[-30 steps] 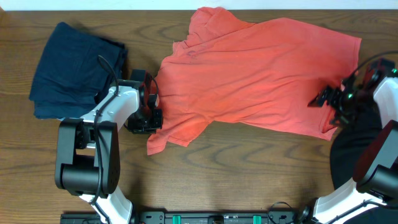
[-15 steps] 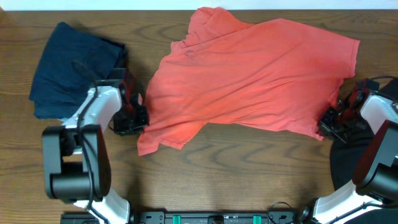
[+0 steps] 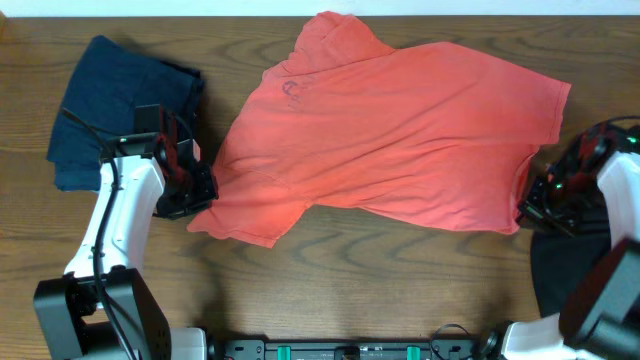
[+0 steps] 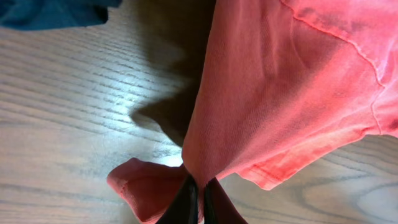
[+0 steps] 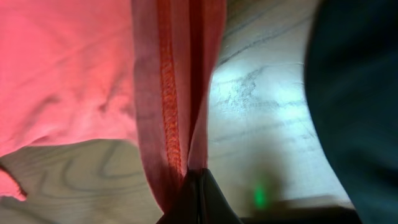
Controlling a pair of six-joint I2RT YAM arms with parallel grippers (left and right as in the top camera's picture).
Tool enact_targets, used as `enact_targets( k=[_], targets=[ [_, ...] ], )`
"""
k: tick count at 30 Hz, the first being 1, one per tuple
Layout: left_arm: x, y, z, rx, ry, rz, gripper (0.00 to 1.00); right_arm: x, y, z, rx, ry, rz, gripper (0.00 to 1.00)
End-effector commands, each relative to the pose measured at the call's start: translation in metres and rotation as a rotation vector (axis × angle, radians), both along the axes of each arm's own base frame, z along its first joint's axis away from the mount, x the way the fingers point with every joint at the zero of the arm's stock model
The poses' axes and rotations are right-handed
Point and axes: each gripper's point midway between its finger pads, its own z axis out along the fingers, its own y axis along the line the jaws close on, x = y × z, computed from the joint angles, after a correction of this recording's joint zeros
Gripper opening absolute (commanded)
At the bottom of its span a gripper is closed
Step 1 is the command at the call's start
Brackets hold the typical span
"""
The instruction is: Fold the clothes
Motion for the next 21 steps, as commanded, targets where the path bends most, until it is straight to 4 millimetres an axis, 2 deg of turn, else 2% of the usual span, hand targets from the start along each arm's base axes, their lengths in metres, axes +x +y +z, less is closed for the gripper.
enact_targets(
  k=[1, 7, 12, 15, 19, 20, 21],
  targets=[
    [0.002, 0.003, 0.013, 0.009, -0.026, 0.015, 0.06, -0.007, -0.016, 0.030, -0.123, -0.052, -0.016, 0.01],
    [-0.016, 0.011, 0.017, 0.017, 0.024, 0.045, 0.06, -0.051, -0.048, 0.061, -0.354, 0.011, -0.119, 0.01],
    [-0.031, 0.019, 0.020, 0.009, 0.074, 0.087, 0.06, -0.072, -0.052, 0.074, -0.371, 0.015, -0.182, 0.01],
    [-0.037, 0.021, 0.023, 0.007, 0.084, 0.097, 0.06, -0.078, -0.058, 0.078, -0.377, 0.003, -0.232, 0.01],
    [-0.039, 0.020, 0.030, 0.010, 0.062, 0.095, 0.06, -0.077, -0.055, 0.077, -0.338, -0.012, -0.243, 0.01],
    [-0.040, 0.020, 0.032, 0.010, 0.062, 0.094, 0.06, -0.077, -0.055, 0.077, -0.338, -0.013, -0.243, 0.04],
    [-0.043, 0.019, 0.034, 0.010, 0.064, 0.092, 0.06, -0.077, -0.055, 0.077, -0.339, -0.014, -0.243, 0.14]
  ],
)
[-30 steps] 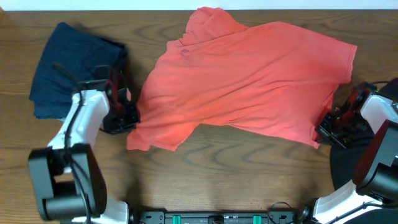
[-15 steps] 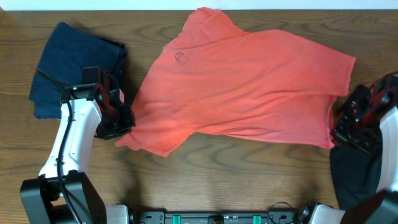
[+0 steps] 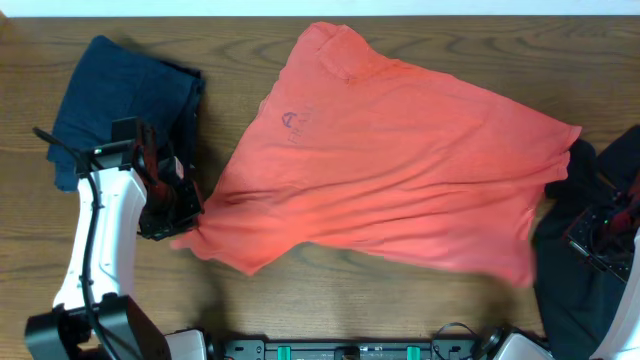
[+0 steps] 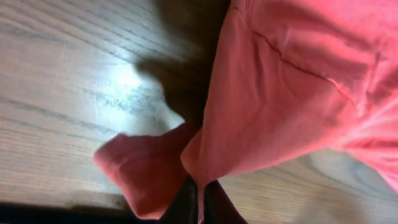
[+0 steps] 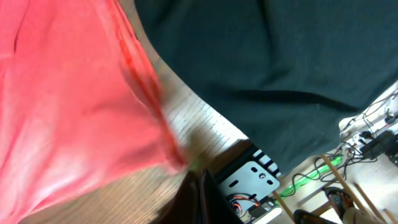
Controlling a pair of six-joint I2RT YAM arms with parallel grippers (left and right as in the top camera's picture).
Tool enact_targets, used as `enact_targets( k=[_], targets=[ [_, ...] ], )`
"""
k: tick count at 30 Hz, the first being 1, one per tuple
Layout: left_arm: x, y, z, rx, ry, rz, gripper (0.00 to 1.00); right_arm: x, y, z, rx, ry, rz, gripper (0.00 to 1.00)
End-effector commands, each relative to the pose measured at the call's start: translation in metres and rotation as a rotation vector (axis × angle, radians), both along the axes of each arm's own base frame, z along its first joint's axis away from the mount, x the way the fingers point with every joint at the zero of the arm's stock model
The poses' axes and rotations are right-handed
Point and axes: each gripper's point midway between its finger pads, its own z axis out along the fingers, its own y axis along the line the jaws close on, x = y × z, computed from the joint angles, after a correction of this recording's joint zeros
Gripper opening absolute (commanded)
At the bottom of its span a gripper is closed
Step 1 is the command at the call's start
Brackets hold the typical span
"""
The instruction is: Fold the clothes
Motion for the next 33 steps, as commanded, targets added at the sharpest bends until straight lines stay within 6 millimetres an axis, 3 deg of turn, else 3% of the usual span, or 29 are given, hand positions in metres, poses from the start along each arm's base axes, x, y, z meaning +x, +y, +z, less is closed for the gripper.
enact_targets(
  k=[1, 3, 4, 5, 7, 12, 16, 21, 25, 29, 33],
  targets=[
    [0.000, 0.004, 0.014, 0.024, -0.036, 0.002, 0.06, 0.002, -0.004, 0.006, -0.017, -0.025, -0.015, 0.25],
    [-0.003, 0.003, 0.017, 0.024, -0.036, 0.003, 0.14, 0.008, -0.007, 0.006, -0.026, -0.051, -0.015, 0.30],
    [-0.003, 0.003, 0.017, 0.024, -0.040, 0.002, 0.27, 0.013, -0.006, 0.006, -0.020, -0.073, -0.014, 0.33],
    [-0.003, 0.003, 0.018, 0.025, -0.045, 0.002, 0.34, 0.019, -0.005, 0.006, -0.006, -0.102, -0.012, 0.34],
    [0.001, 0.001, 0.020, 0.013, -0.068, 0.002, 0.40, 0.041, 0.000, 0.008, 0.036, -0.204, 0.000, 0.38],
    [0.033, -0.018, 0.028, -0.103, -0.218, -0.035, 0.41, 0.102, 0.010, 0.021, 0.124, -0.462, 0.094, 0.41],
    [0.079, -0.050, 0.044, -0.192, -0.443, -0.185, 0.22, 0.132, 0.025, 0.032, 0.177, -0.589, 0.184, 0.42],
    [0.133, -0.096, 0.044, -0.172, -0.649, -0.430, 0.20, 0.141, 0.035, 0.036, 0.184, -0.614, 0.227, 0.41],
    [0.172, -0.125, 0.015, -0.137, -0.712, -0.510, 0.20, 0.137, 0.039, 0.034, 0.199, -0.594, 0.226, 0.42],
    [0.208, -0.135, -0.022, -0.116, -0.764, -0.527, 0.20, 0.131, 0.041, 0.031, 0.215, -0.571, 0.219, 0.40],
    [0.235, -0.132, -0.048, -0.096, -0.820, -0.511, 0.20, 0.127, 0.044, 0.028, 0.228, -0.550, 0.213, 0.40]
  ],
)
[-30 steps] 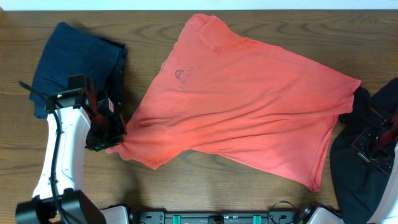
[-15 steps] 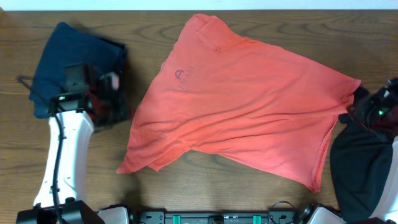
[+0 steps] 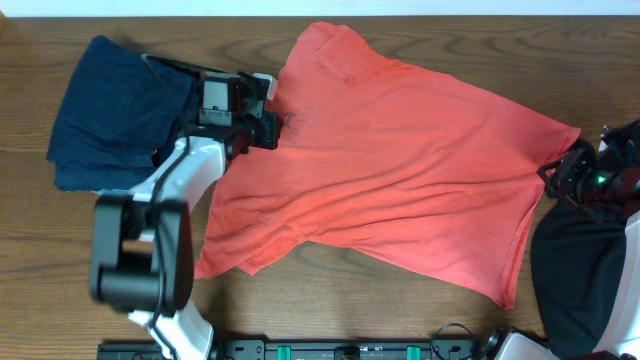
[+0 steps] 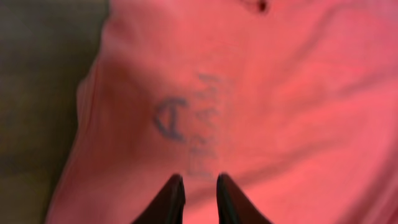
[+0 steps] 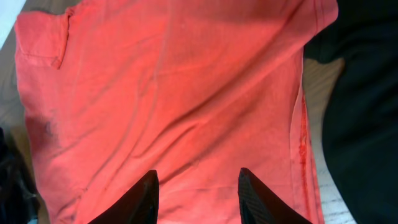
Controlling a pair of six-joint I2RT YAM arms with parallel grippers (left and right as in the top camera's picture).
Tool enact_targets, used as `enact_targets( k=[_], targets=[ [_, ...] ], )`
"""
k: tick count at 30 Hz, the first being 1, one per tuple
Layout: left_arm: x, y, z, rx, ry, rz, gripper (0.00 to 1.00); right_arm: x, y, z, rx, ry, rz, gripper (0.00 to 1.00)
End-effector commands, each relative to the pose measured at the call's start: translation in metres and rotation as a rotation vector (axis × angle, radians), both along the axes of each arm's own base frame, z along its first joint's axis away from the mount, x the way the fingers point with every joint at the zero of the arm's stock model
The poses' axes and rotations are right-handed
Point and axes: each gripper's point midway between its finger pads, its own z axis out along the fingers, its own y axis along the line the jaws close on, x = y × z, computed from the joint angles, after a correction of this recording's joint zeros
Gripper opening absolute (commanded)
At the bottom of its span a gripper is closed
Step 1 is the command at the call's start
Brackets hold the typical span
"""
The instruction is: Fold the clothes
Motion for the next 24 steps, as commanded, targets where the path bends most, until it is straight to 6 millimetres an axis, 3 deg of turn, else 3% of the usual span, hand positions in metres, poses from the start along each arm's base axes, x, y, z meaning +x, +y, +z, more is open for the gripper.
enact_targets(
  k=[1, 4, 9, 13, 17, 21, 24],
  targets=[
    [0.018, 0.011, -0.019, 0.027, -0.026, 0.040, 0.21, 0.002, 0.004, 0.004, 0.003, -0.013, 0.025, 0.40],
    [0.026, 0.024, -0.044, 0.073, -0.018, 0.089, 0.21, 0.002, 0.005, 0.004, 0.002, -0.011, 0.027, 0.41],
    [0.021, 0.056, -0.087, 0.162, 0.068, 0.184, 0.20, 0.004, 0.009, 0.003, -0.011, -0.011, 0.045, 0.41],
    [0.016, 0.111, -0.109, 0.233, 0.144, 0.384, 0.15, 0.007, 0.007, -0.006, -0.068, 0.008, 0.056, 0.41],
    [0.017, 0.152, -0.103, 0.156, 0.166, 0.521, 0.15, 0.017, 0.013, -0.021, -0.086, 0.028, 0.090, 0.43],
    [0.023, 0.150, -0.082, -0.011, 0.150, 0.467, 0.15, 0.035, 0.019, -0.043, -0.093, 0.041, 0.129, 0.44],
    [0.025, 0.145, -0.067, -0.040, 0.130, 0.447, 0.15, 0.054, 0.019, -0.063, -0.088, 0.048, 0.144, 0.45]
  ],
)
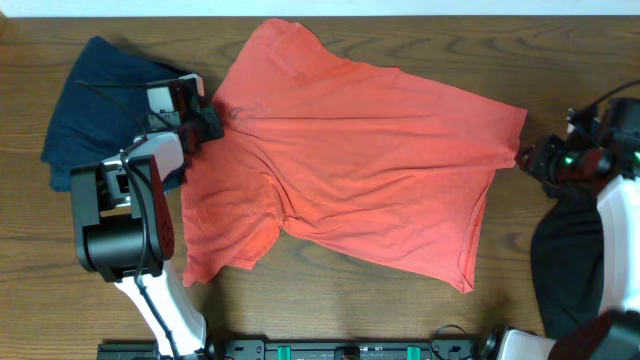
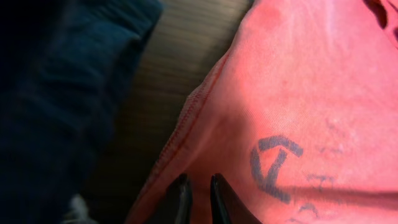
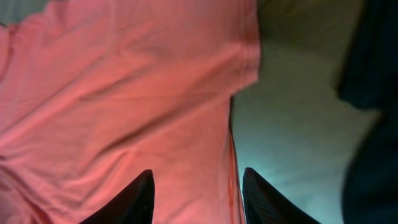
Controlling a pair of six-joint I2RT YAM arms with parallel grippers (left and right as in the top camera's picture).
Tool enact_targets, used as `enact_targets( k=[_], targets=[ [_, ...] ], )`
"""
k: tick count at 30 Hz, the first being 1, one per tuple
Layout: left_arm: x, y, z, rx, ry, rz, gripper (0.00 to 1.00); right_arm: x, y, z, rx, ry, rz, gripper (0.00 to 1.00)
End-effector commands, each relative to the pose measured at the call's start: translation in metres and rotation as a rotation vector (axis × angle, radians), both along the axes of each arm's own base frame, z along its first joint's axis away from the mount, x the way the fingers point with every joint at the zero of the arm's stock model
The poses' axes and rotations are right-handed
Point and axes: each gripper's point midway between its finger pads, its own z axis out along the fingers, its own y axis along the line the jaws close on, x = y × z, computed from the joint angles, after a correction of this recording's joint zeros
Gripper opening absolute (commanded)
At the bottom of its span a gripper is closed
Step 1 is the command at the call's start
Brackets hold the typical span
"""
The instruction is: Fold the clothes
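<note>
The red shirt (image 1: 360,170) lies spread across the table, with its lower left part rumpled and folded under. My left gripper (image 1: 207,127) is at the shirt's upper left edge beside the printed logo (image 2: 273,162). In the left wrist view this gripper (image 2: 198,186) has its fingers (image 2: 181,194) nearly together with red cloth pinched between them. My right gripper (image 1: 528,160) hovers at the shirt's right corner. The right wrist view shows it (image 3: 198,186) wide open over the shirt's seamed edge (image 3: 231,162), holding nothing.
A navy garment (image 1: 100,100) lies at the far left, touching the left gripper's side. A black garment (image 1: 570,270) lies at the right front, also seen as a dark mass (image 3: 373,93). Bare wood table (image 1: 330,290) shows in front of the shirt.
The whole shirt now lies further left, its top near the navy garment. My left gripper has moved left with it, fingers closer together. The right gripper has moved slightly left, still open.
Both grippers were first shut on the shirt's front corners, left and right. Then the shirt was stretched wider between them. Then both had let go, the left over the logo and the right open over the right side. Now the left pinches the shirt's edge, which lies further left.
</note>
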Motion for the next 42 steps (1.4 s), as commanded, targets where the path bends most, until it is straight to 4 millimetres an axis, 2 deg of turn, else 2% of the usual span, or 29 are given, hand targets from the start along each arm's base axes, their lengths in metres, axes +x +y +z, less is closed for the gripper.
enact_targets(
  k=[1, 5, 9, 13, 17, 22, 27, 30, 32, 33, 35, 36, 39, 42],
  targets=[
    [-0.013, -0.004, -0.004, -0.050, 0.047, 0.009, 0.16, 0.009, 0.003, -0.028, 0.000, 0.050, 0.020, 0.45],
    [-0.014, -0.014, 0.020, -0.048, 0.023, -0.014, 0.24, 0.024, -0.001, -0.063, 0.011, 0.089, 0.024, 0.47],
    [-0.016, -0.025, 0.061, -0.047, -0.030, -0.039, 0.32, 0.043, -0.023, -0.097, -0.073, 0.102, -0.010, 0.50],
    [-0.032, -0.043, 0.104, -0.062, -0.061, -0.082, 0.38, 0.072, -0.039, -0.115, -0.108, 0.023, -0.036, 0.53],
    [-0.057, -0.064, 0.136, -0.071, -0.053, -0.128, 0.44, 0.097, -0.053, -0.126, -0.124, -0.051, -0.094, 0.59],
    [-0.094, -0.094, 0.156, -0.076, 0.001, -0.198, 0.48, 0.123, -0.064, -0.140, -0.106, -0.119, -0.164, 0.72],
    [-0.120, -0.116, 0.161, -0.069, 0.047, -0.267, 0.49, 0.147, -0.056, -0.157, -0.042, -0.161, -0.122, 0.72],
    [-0.131, -0.124, 0.156, -0.070, 0.086, -0.289, 0.49, 0.156, -0.049, -0.170, -0.012, -0.153, -0.104, 0.63],
    [-0.137, -0.127, 0.153, -0.068, 0.112, -0.298, 0.49, 0.161, -0.043, -0.178, 0.011, -0.148, -0.085, 0.47],
    [-0.140, -0.128, 0.151, -0.067, 0.125, -0.302, 0.49, 0.164, -0.040, -0.181, 0.027, -0.151, -0.076, 0.34],
    [-0.143, -0.128, 0.149, -0.068, 0.141, -0.303, 0.49, 0.173, -0.038, -0.178, 0.055, -0.182, -0.057, 0.11],
    [-0.144, -0.128, 0.149, -0.068, 0.148, -0.303, 0.49, 0.177, -0.041, -0.173, 0.050, -0.198, -0.064, 0.03],
    [-0.147, -0.128, 0.147, -0.068, 0.158, -0.302, 0.49, 0.202, -0.061, -0.144, 0.057, -0.279, -0.115, 0.01],
    [-0.147, -0.128, 0.147, -0.068, 0.161, -0.302, 0.49, 0.233, -0.082, -0.096, 0.059, -0.403, -0.118, 0.01]
  ],
)
